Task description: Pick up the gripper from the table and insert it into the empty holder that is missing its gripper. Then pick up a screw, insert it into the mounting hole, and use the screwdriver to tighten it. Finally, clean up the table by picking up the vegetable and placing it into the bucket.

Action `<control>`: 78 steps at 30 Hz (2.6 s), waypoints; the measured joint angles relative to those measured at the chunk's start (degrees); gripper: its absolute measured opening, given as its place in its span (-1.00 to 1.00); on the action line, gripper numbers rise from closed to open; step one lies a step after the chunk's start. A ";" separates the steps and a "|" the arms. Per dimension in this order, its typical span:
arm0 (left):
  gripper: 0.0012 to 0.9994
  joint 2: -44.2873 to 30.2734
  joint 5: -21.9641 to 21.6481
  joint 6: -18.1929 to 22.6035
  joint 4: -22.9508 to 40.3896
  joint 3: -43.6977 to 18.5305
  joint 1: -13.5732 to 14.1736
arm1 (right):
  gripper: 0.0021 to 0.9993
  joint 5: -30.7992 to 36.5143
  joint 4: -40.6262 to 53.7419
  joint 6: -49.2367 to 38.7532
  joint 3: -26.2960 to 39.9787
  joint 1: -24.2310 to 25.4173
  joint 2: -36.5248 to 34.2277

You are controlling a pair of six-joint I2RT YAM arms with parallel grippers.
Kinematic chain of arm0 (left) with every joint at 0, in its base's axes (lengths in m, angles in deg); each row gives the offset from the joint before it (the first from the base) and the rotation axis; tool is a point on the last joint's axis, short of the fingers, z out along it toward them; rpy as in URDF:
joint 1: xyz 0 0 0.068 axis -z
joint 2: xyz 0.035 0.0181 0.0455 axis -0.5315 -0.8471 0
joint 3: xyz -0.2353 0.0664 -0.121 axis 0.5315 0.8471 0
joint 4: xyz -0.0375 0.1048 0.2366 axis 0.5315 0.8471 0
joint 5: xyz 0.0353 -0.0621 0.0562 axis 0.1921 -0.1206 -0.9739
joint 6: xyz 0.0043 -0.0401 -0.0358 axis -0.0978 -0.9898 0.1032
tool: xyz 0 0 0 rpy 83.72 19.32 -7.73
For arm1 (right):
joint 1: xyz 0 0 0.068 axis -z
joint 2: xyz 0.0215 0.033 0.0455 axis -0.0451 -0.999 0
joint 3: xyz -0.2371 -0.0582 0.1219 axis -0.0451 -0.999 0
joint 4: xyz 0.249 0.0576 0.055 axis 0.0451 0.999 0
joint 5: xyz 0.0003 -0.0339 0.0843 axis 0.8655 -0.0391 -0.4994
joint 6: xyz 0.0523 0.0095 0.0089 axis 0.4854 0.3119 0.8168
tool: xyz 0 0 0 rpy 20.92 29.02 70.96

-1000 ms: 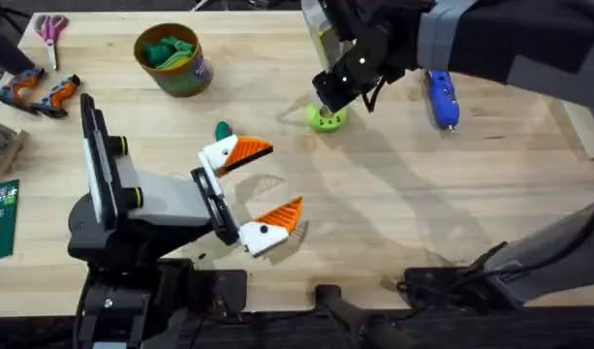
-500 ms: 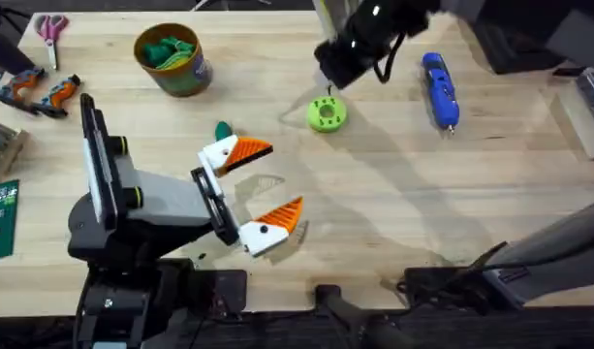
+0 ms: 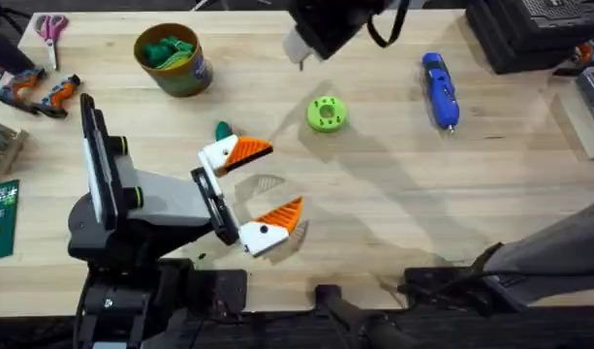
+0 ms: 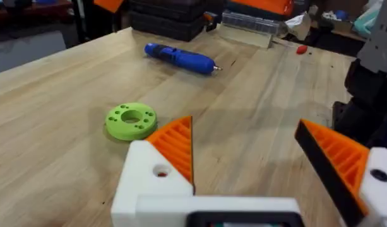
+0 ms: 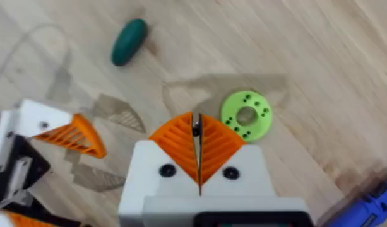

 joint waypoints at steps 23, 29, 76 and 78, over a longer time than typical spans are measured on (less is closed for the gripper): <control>0.97 0.00 0.01 -0.02 -0.01 0.00 0.00 | -0.99 -0.55 -1.03 0.28 3.30 -18.66 -0.01; 0.97 0.00 0.00 -0.02 0.00 0.00 0.00 | -0.99 -0.55 -1.16 0.92 3.30 -22.07 -0.02; 0.97 0.00 0.00 0.00 0.00 0.00 0.00 | -0.99 -0.72 0.24 1.81 2.97 -21.31 -1.99; 0.97 0.00 0.01 0.00 0.00 0.00 0.00 | -0.99 -0.72 0.34 1.81 2.82 -21.31 -2.12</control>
